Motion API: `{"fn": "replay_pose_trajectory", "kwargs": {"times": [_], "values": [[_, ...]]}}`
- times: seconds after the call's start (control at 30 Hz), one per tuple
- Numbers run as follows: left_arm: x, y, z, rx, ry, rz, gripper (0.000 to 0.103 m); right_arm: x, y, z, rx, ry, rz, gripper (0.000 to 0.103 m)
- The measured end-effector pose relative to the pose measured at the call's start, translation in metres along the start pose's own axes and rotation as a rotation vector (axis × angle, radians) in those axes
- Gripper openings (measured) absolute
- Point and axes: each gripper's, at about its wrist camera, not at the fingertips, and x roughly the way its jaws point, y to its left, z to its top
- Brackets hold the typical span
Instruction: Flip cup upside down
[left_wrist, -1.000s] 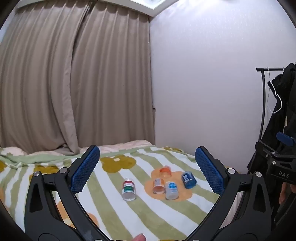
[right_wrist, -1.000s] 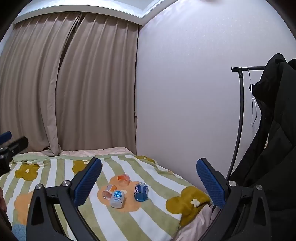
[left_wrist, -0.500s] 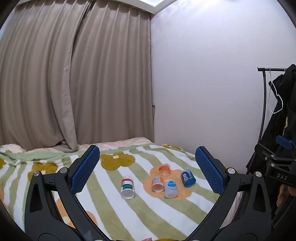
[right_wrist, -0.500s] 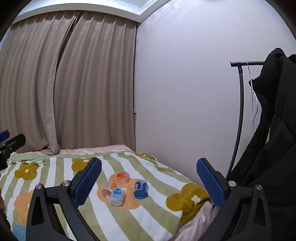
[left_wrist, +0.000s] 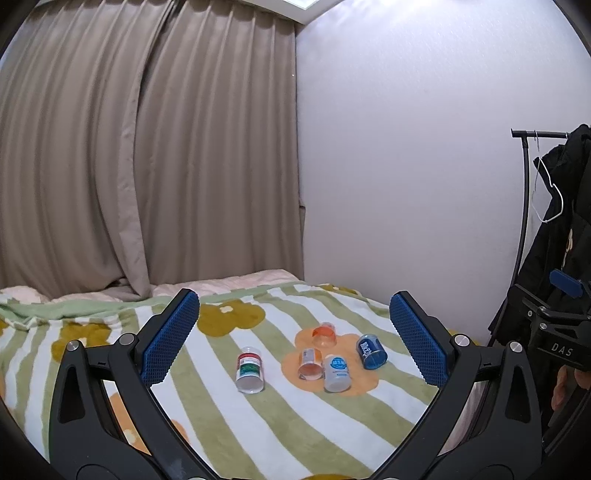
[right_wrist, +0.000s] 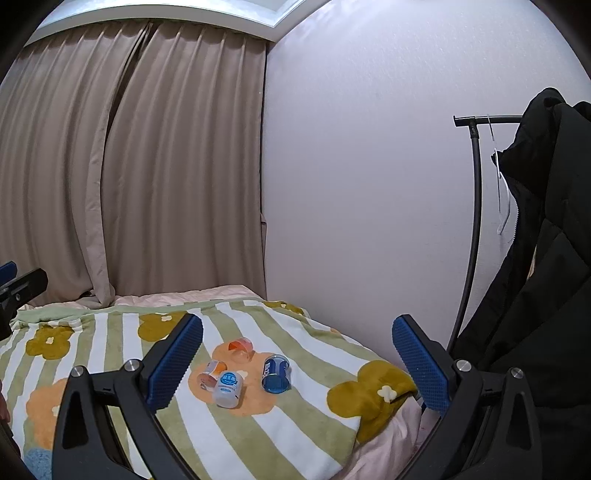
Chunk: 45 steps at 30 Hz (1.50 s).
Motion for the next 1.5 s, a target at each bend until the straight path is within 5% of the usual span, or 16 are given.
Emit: {"fn": "replay_pose_trajectory", "kwargs": {"times": [1.5], "values": [[0.0089, -0.0093, -0.0003, 0.002, 0.031, -0.024, 0.103, 0.0029, -0.0048, -0.0044, 0.012, 0.032, -0.019, 0.102]]}}
